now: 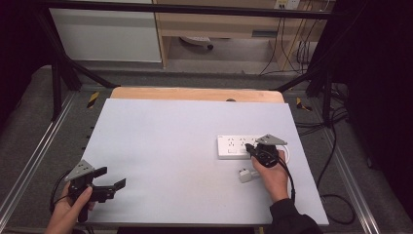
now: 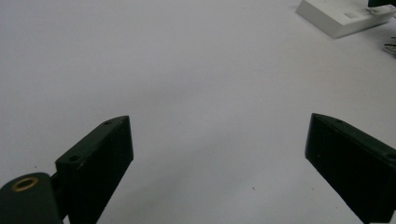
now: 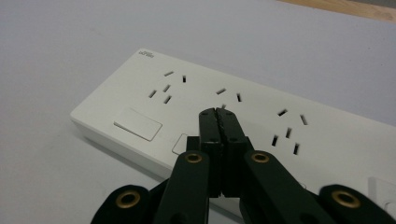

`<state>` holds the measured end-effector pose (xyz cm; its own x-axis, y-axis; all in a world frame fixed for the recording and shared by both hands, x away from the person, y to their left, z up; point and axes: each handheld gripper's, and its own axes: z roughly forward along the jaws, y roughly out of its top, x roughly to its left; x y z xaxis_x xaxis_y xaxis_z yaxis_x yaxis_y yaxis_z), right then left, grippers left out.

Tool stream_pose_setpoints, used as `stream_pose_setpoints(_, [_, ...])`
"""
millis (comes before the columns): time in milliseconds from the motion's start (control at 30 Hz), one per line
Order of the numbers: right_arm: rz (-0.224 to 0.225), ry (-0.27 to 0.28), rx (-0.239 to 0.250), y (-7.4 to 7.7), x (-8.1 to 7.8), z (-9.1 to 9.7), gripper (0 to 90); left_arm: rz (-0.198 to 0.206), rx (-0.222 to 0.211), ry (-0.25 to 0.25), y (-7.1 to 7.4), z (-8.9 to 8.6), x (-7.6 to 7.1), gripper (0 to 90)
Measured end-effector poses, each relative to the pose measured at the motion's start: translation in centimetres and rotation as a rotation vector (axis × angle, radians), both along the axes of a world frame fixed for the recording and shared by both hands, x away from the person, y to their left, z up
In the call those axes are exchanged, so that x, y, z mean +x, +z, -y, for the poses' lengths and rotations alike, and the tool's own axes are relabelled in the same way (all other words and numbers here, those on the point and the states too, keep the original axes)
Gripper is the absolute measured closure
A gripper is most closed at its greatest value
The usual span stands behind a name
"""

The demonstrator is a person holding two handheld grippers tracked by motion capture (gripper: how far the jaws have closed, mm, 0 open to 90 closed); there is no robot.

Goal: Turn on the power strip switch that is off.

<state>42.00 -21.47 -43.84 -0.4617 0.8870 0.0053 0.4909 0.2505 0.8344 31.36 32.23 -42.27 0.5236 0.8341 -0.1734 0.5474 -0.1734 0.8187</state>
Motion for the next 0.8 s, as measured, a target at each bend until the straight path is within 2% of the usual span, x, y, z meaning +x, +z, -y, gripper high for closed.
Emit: stream_pose_setpoints(800, [-0.003, -0.001, -0.011, -0.30, -0.14, -0.11, 90.0, 0.003, 0.002, -0.002, 0.00, -0.01, 0.00, 7.9])
